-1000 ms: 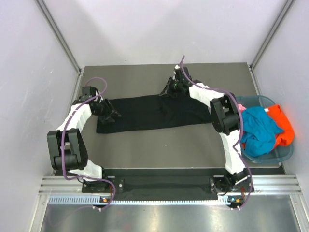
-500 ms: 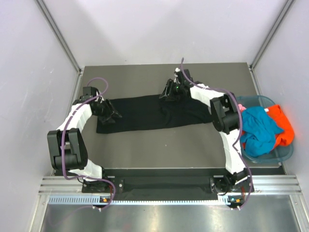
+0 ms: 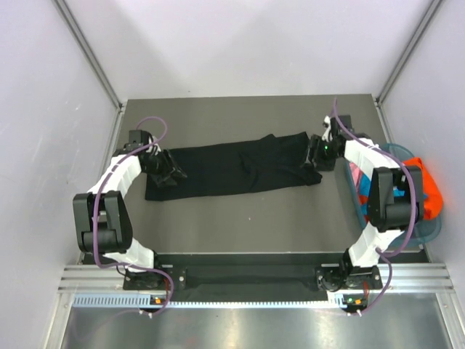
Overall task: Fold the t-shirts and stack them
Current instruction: Fold the tshirt
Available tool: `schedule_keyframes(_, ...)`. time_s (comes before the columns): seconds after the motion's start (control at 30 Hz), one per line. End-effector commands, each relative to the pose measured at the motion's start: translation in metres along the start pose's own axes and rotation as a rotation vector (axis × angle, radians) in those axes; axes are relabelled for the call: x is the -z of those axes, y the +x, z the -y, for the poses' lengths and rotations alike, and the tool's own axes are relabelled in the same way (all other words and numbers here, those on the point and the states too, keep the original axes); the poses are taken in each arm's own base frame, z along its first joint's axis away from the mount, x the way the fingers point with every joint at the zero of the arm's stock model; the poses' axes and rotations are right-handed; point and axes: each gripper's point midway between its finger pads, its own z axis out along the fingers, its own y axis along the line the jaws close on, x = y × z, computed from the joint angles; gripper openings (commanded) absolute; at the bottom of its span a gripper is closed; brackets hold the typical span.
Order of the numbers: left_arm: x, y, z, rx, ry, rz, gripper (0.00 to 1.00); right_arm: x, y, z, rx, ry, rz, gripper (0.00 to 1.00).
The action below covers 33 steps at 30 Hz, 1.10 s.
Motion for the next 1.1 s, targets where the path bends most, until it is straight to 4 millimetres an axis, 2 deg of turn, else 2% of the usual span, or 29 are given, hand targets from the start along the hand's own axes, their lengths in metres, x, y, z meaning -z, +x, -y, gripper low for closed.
schedule_keyframes(0.0,-0.007,-0.004,0.013,-0.024,0.038,-0.001,0.54,0.012,0.019,0.015,0.094,0.011,-0.043,0.57)
schedule_keyframes(0.1,-0.019,0.0,0.008,0.006,0.033,-0.024,0.53,0.013,0.026,0.024,0.117,0.035,-0.054,0.57)
schedule_keyframes(0.2,-0.034,0.003,0.0,0.052,0.013,-0.066,0.53,0.009,0.024,0.027,0.124,0.033,-0.056,0.56)
schedule_keyframes(0.33,-0.049,0.003,-0.011,0.098,-0.046,-0.101,0.53,0.007,0.031,0.032,0.105,0.047,-0.088,0.48)
schedule_keyframes(0.37,-0.053,0.002,-0.02,0.113,-0.09,-0.099,0.53,0.009,0.032,0.034,0.106,0.053,-0.088,0.45)
schedule_keyframes(0.47,-0.06,-0.002,-0.028,0.124,-0.138,-0.104,0.53,0.011,0.033,0.045,0.096,0.101,-0.078,0.39)
schedule_keyframes(0.5,-0.062,-0.001,-0.031,0.128,-0.148,-0.11,0.53,0.012,0.03,0.05,0.088,0.112,-0.071,0.35)
schedule_keyframes(0.57,-0.067,0.0,-0.035,0.127,-0.156,-0.122,0.53,0.01,0.029,0.056,0.071,0.117,-0.075,0.17)
schedule_keyframes(0.6,-0.069,0.002,-0.037,0.127,-0.162,-0.128,0.53,0.008,0.029,0.058,0.057,0.116,-0.082,0.04)
schedule_keyframes(0.63,-0.069,0.002,-0.038,0.126,-0.165,-0.128,0.53,0.007,0.03,0.059,0.054,0.115,-0.084,0.0)
schedule_keyframes(0.77,-0.072,0.005,-0.044,0.124,-0.191,-0.133,0.53,0.011,0.029,0.063,0.065,0.144,-0.08,0.0)
schedule_keyframes(0.8,-0.072,0.005,-0.047,0.125,-0.202,-0.133,0.53,0.015,0.029,0.074,0.069,0.206,-0.077,0.0)
schedule_keyframes(0.87,-0.073,0.007,-0.05,0.122,-0.214,-0.137,0.53,0.019,0.031,0.08,0.081,0.24,-0.085,0.0)
schedule_keyframes(1.07,-0.076,0.009,-0.056,0.126,-0.234,-0.143,0.53,0.003,0.049,0.081,0.04,0.213,-0.154,0.0)
